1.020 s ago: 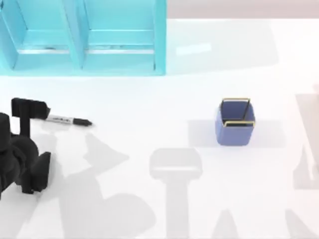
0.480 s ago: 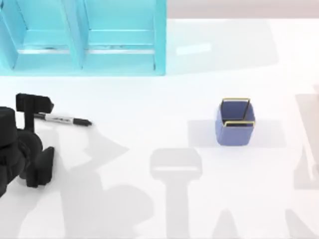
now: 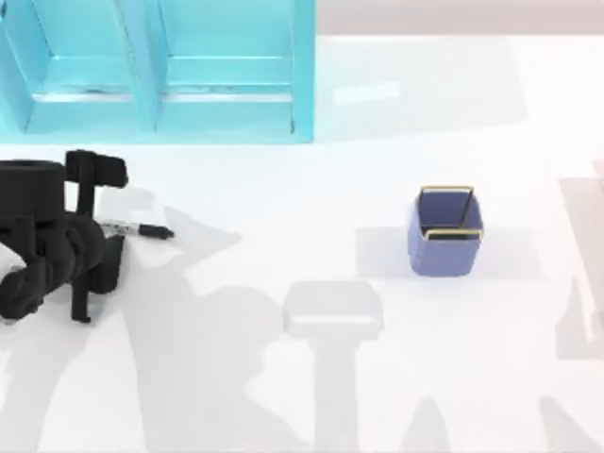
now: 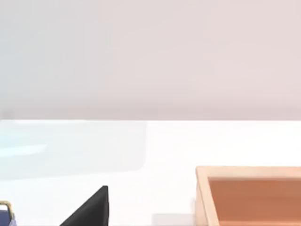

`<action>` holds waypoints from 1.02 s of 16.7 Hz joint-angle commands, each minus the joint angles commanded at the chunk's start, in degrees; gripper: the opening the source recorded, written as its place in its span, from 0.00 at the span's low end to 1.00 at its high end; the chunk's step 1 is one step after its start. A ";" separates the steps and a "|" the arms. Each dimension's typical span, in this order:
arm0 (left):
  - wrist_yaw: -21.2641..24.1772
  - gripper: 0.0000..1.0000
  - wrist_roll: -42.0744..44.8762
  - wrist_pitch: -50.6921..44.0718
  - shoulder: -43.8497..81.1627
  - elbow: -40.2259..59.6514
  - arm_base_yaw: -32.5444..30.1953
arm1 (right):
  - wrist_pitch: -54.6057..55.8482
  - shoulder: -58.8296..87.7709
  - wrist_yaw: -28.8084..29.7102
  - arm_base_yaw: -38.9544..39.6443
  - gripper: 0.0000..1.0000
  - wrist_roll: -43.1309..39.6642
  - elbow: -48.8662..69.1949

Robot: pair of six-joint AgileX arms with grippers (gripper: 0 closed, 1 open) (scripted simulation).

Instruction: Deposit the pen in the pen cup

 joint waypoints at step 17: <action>-0.04 0.10 -0.05 0.52 1.45 1.08 -0.07 | 0.00 0.00 0.00 0.00 1.00 0.00 0.00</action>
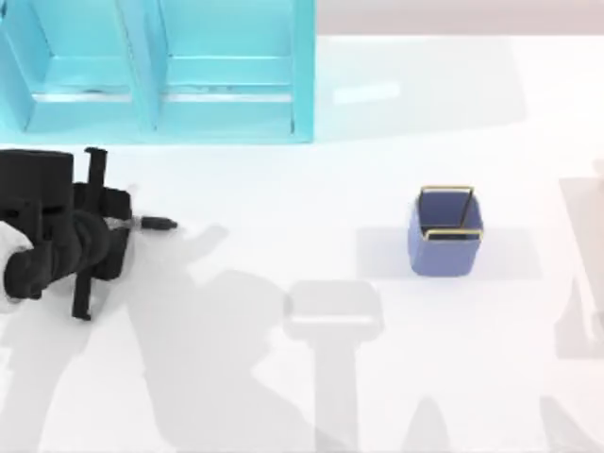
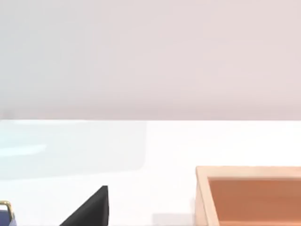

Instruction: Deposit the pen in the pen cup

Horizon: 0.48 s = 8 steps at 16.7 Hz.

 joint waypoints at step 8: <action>0.00 0.00 0.00 0.00 0.00 0.00 0.00 | 0.00 0.00 0.00 0.00 1.00 0.00 0.00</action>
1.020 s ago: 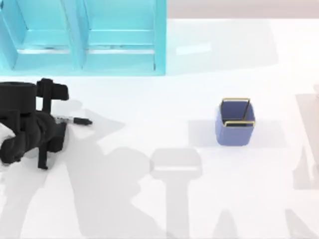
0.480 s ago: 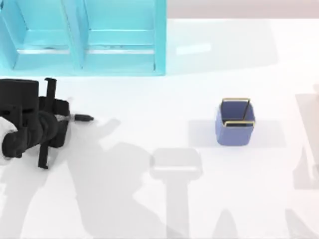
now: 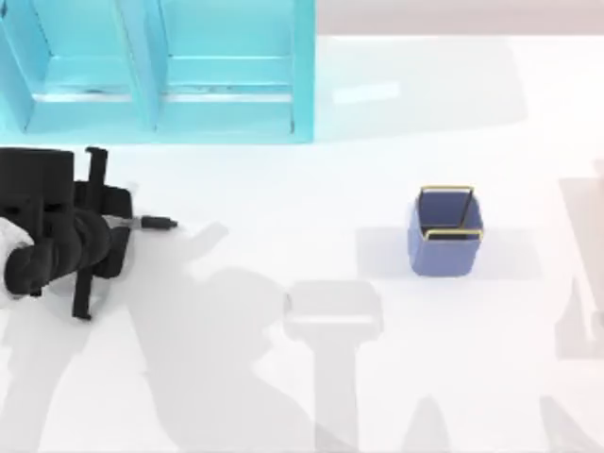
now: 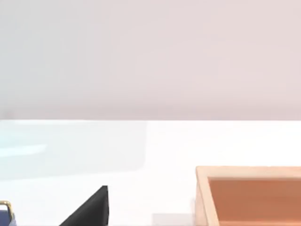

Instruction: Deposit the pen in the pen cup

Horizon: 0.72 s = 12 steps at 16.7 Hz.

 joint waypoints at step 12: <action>-0.28 0.00 1.19 -48.26 -37.86 0.19 -2.54 | 0.00 0.00 0.00 0.00 1.00 0.00 0.00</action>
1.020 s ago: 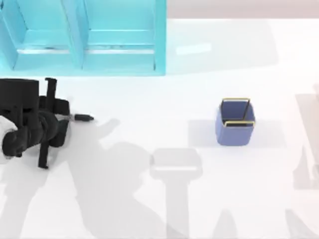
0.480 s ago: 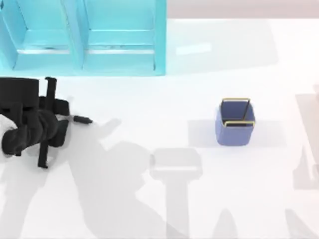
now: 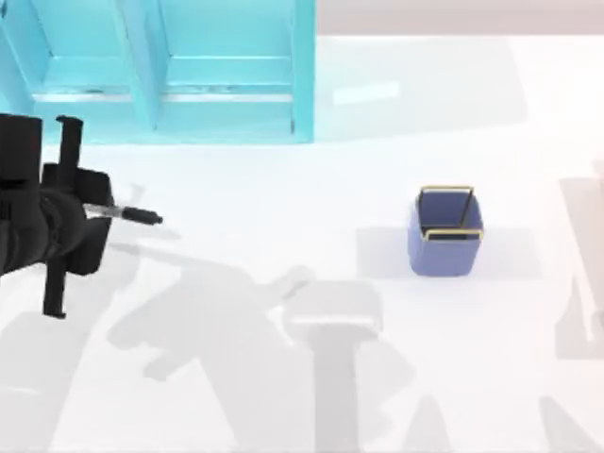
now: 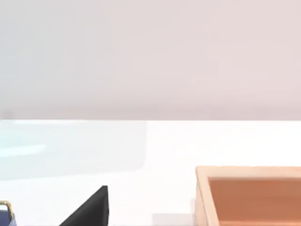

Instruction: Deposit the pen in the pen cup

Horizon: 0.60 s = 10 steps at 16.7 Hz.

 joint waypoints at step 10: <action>-2.90 0.00 -2.92 -30.34 -33.90 -3.51 -3.73 | 0.00 0.00 0.00 0.00 1.00 0.00 0.00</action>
